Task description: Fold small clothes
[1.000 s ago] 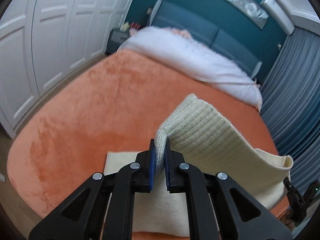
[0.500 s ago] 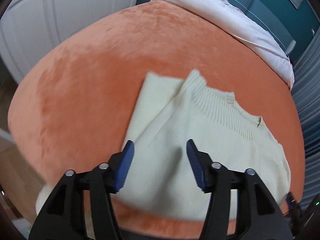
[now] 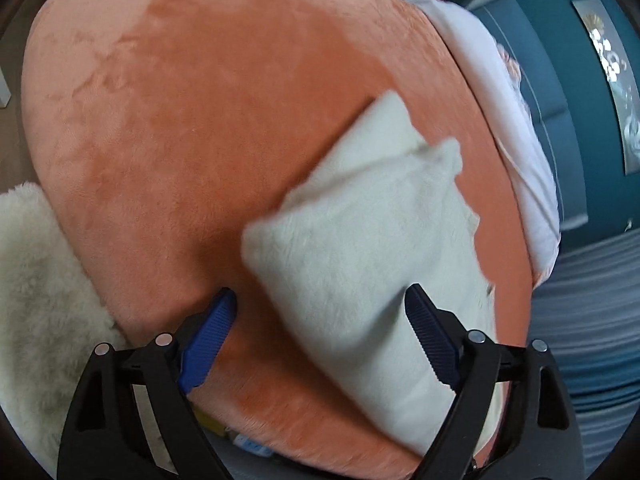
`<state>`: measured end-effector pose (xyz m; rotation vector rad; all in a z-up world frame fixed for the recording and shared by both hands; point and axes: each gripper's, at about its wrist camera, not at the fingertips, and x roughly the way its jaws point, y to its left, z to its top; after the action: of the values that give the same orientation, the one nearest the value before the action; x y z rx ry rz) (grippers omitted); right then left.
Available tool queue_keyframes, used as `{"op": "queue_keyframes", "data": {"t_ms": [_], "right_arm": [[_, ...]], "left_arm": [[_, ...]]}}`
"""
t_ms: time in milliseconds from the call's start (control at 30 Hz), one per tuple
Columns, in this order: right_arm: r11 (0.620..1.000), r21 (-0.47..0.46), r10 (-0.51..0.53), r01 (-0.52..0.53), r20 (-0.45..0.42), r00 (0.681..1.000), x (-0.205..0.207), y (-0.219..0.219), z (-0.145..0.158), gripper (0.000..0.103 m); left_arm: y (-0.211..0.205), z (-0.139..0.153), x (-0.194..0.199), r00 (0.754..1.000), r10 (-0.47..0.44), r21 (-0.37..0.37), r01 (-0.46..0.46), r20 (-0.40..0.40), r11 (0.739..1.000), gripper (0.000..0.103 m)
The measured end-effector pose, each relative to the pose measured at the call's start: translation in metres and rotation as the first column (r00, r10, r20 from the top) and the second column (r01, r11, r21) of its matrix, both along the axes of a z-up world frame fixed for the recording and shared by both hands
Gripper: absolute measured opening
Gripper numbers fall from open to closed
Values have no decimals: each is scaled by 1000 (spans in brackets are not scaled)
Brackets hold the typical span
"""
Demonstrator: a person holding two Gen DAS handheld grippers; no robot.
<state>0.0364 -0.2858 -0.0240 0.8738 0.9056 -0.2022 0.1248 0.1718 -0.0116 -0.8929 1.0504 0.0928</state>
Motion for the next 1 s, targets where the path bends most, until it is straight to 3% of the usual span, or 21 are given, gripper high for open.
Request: {"op": "queue_keyframes", "data": {"t_ms": [33,67,100,133,167,300,367,433,533,600,667,700,733,800,833,933,1000], "right_arm": [[1000,25,-20,20,7,1000,4,-4,-2,71],[998,56,-28,27,8,1000,9,-6,-5,65],[997,74,-21,19,15,1000,12,-8,-4,27],[997,80,-3,1,17,1000,16,-9,0,11],[996,93,-10,5,49,999,13,-11,11,11],[997,73,7,-19,158,987,-15,-10,68,9],[999,25,32,-36,145,989,-35,-8,81,9],[998,-25,62,-61,71,996,-56,-6,74,9],[988,-85,119,-132,-147,982,-76,0,29,11],[989,-97,85,-108,-221,972,-86,1,18,13],[992,-122,15,-35,-160,987,-99,-7,35,19],[986,-167,-23,0,-140,990,-104,-12,47,35],[977,-213,-41,18,-108,993,-105,-15,59,42],[962,-271,-4,-9,-48,999,-96,-20,78,47],[957,-287,24,-33,-35,999,-85,-20,84,47],[950,-301,86,-88,-18,996,-43,-23,83,63],[944,-310,112,-115,-29,993,-13,-20,71,64]], "left_arm": [[-1,3,3,1000,-10,6,10,10,1000,61],[-3,6,7,999,-31,13,31,6,999,41],[-5,11,9,999,-42,34,42,-3,999,25],[-5,18,9,998,-59,52,59,-5,997,17],[-6,27,7,996,-88,60,88,2,994,11],[0,61,-18,984,-175,94,172,25,981,9],[3,64,-36,978,-211,103,210,-8,972,9],[1,54,-58,967,-244,132,251,-68,959,9],[-6,23,-83,942,-293,205,322,-161,924,11],[-5,23,-95,950,-273,270,306,-154,913,13],[-3,44,-101,962,-258,318,272,-84,908,16],[-3,59,-101,965,-260,349,255,-35,902,27],[-3,74,-98,965,-263,382,239,12,893,34],[-8,94,-86,956,-283,437,223,76,872,68],[-12,99,-74,952,-291,448,222,91,866,72],[-22,92,-30,936,-330,419,252,124,872,76],[-29,71,3,934,-348,368,297,79,881,77]]}}
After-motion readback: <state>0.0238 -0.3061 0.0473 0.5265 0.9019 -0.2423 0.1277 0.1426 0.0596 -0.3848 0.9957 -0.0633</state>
